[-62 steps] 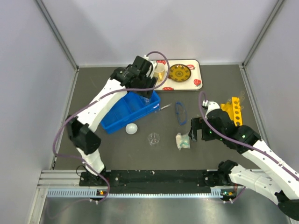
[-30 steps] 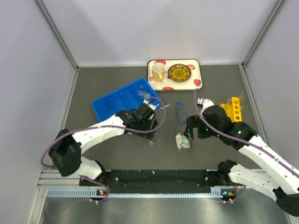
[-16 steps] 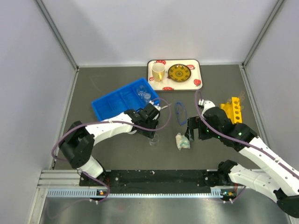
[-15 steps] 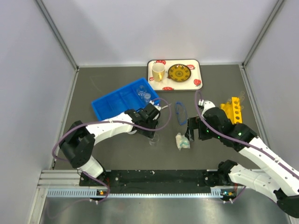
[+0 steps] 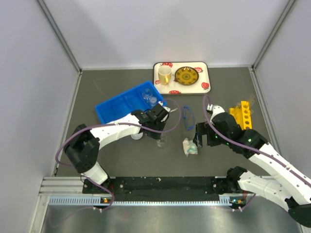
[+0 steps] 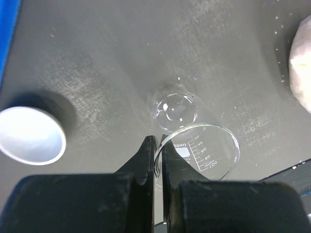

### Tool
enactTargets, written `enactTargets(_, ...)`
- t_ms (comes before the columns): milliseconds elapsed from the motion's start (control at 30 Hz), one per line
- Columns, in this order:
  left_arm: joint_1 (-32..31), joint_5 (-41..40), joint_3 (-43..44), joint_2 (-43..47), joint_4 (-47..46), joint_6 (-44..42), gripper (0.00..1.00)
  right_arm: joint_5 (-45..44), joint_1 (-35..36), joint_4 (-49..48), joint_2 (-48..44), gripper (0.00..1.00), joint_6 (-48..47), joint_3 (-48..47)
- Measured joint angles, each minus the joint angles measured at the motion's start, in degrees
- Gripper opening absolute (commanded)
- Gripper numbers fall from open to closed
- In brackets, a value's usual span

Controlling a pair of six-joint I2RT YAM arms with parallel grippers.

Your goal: Organize the chemistry lab equipment

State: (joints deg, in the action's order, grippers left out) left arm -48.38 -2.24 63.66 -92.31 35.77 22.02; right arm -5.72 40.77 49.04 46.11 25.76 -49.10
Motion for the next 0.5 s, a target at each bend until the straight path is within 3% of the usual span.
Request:
enactTargets(267,1.07,-6.49,19.41,0.00,13.86,-4.24,0.00,-0.46,0.00,-0.04,0.00,0.99,-0.07,0.00)
enactTargets(500,9.14,-8.72,34.34,-0.59,20.13,-8.31,0.00,-0.50,0.00,-0.11,0.42,0.99,-0.26,0.00)
